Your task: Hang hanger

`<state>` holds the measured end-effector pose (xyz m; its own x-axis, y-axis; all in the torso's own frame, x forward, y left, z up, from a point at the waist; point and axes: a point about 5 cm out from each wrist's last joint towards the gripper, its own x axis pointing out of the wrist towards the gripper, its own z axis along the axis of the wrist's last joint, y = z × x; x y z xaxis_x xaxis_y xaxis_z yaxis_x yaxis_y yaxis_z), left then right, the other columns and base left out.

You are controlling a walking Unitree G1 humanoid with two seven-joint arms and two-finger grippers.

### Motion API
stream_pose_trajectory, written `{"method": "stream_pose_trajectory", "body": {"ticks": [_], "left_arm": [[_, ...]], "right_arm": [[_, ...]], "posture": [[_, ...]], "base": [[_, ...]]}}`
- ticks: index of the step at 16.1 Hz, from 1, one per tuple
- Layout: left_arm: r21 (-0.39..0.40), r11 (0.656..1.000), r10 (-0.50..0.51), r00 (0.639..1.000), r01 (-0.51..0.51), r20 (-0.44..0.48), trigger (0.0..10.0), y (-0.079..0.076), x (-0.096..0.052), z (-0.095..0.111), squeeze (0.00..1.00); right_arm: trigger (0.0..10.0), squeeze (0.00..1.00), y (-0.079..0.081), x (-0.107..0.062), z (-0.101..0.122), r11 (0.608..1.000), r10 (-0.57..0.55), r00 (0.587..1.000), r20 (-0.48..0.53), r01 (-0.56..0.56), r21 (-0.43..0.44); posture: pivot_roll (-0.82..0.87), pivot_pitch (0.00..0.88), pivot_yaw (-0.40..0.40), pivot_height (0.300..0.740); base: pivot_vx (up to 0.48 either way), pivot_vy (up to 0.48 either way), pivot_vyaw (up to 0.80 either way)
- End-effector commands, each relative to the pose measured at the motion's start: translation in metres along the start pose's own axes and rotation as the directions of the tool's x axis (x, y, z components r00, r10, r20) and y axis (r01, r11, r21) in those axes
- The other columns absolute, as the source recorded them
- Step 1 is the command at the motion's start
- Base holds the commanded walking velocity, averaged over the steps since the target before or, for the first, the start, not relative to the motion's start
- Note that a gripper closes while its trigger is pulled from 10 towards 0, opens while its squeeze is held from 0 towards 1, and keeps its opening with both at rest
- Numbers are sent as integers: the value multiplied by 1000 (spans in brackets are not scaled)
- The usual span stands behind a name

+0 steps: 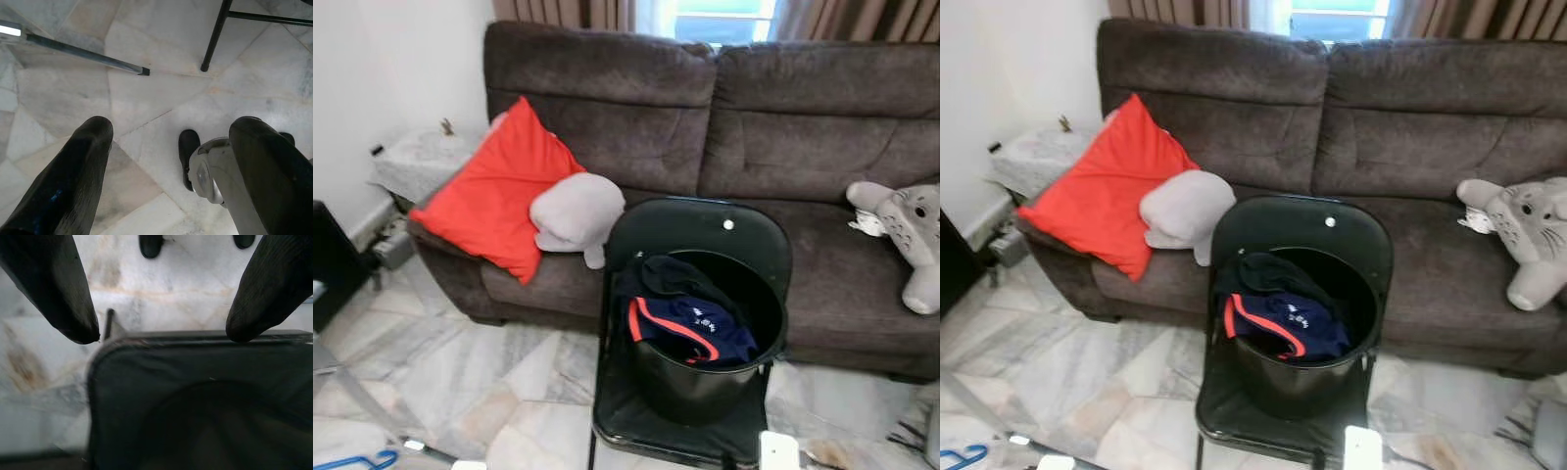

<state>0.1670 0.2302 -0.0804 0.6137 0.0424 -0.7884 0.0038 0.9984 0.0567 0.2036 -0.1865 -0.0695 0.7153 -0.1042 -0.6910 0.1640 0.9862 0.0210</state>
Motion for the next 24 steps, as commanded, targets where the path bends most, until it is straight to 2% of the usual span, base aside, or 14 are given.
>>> {"method": "stream_pose_trajectory", "body": {"ticks": [1,4,5,6,8,10,12,13,15,16,17,18,20,24], "left_arm": [[9,1000,-5,1000,6,-16,10000,-1,0,-3,0],[11,1000,-7,1000,7,-18,10000,-1,-1,-3,0],[14,1000,-7,1000,7,-19,10000,-1,-1,-4,0],[15,1000,-7,1000,7,-21,10000,-1,-1,-5,0],[17,1000,-10,1000,11,-22,10000,-2,-1,-6,0],[47,998,-27,999,28,-26,10000,-3,-1,-6,0],[43,999,-30,999,31,-23,10000,-4,-1,-6,0],[45,998,-33,999,34,-23,10000,-5,-1,-6,0],[45,998,-36,999,37,-21,10000,-7,0,-4,0],[43,998,-39,999,39,-18,10000,-8,1,-3,0],[43,998,-40,999,41,-18,10000,-9,1,-3,0],[47,998,-42,999,42,-17,10000,-9,1,-2,0],[37,999,-31,999,32,-9,10000,-8,2,0,0],[28,999,-26,1000,26,-2,10000,-8,1,1,0]], "right_arm": [[10000,0,-1,0,7,1000,-2,998,57,1,22],[10000,0,1,0,23,1000,-11,986,169,8,16],[10000,0,0,-2,32,1000,-26,970,241,25,7],[10000,0,-3,-15,43,999,-28,925,380,38,-21],[10000,0,-8,-37,47,990,28,879,476,42,-136],[10000,0,-15,-64,48,989,59,840,539,26,-148],[10000,0,-8,-89,57,976,148,804,576,-25,-216],[10000,0,-5,-91,65,972,178,795,579,-50,-231],[10000,0,-2,-81,84,973,186,779,598,-64,-220],[10000,0,8,-69,110,964,240,751,616,-112,-240],[10000,0,13,-65,117,953,279,739,613,-132,-274],[10000,0,21,-59,139,921,357,715,601,-159,-356],[10000,0,29,-53,159,901,419,690,591,-235,-364],[10000,0,40,-56,162,848,527,634,567,-342,-405]], "posture": [[-52,18,16,740],[-58,19,7,740],[-58,19,7,740],[-63,17,-2,740],[-74,20,-4,740],[-86,24,-5,740],[-106,29,-4,740],[-106,29,-4,740],[-105,24,-1,740],[-101,21,8,740],[-98,19,13,740],[-92,16,11,740],[-73,10,-4,740],[-66,9,-4,740]], "base": [[0,0,0],[0,0,0],[0,0,0],[0,0,0],[0,0,0],[0,0,0],[0,0,0],[0,0,0],[0,0,0],[0,0,0],[0,0,0],[0,0,0],[0,0,0],[0,0,0]]}}
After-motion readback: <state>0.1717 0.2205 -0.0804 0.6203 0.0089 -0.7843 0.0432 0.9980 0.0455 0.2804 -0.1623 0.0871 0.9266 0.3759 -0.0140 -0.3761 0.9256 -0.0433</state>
